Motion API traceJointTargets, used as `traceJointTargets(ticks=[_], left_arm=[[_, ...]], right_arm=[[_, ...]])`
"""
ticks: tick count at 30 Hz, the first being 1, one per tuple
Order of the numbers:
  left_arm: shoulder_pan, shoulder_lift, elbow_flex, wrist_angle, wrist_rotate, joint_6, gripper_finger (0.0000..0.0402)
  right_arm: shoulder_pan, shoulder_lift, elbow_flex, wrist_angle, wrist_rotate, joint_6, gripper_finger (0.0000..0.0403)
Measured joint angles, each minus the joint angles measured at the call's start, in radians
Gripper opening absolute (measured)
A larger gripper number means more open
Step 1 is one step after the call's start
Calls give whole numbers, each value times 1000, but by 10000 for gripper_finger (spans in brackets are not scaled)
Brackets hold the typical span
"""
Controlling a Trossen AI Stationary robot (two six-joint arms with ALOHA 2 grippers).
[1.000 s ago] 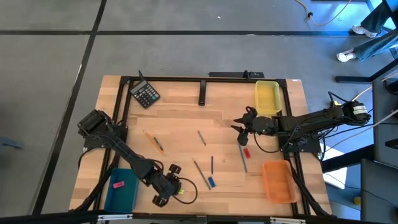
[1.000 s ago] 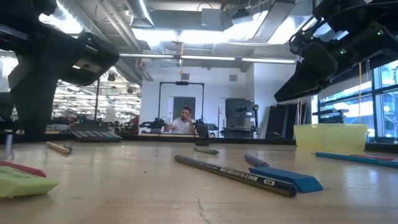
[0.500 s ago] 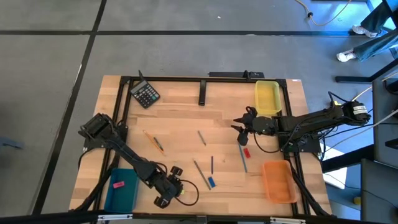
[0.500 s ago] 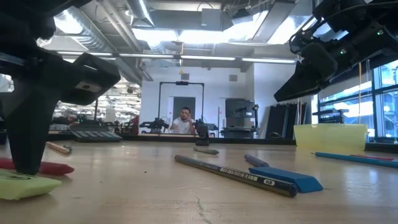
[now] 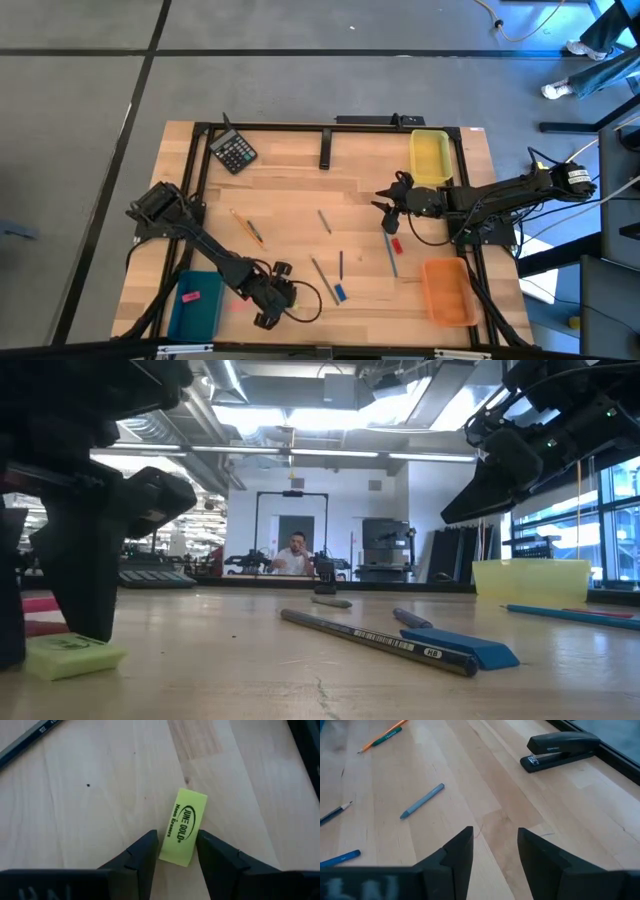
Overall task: Sort crayons/erasers/pens/pencils in bins
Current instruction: Put the yellow eraser into the blue bin
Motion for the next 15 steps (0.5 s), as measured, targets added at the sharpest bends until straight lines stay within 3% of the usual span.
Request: traceJointTargets(ticks=[15], left_arm=[[1,45,4,7,-8,1,123]], right_arm=[[0,0,0,-1,-2,0,157]])
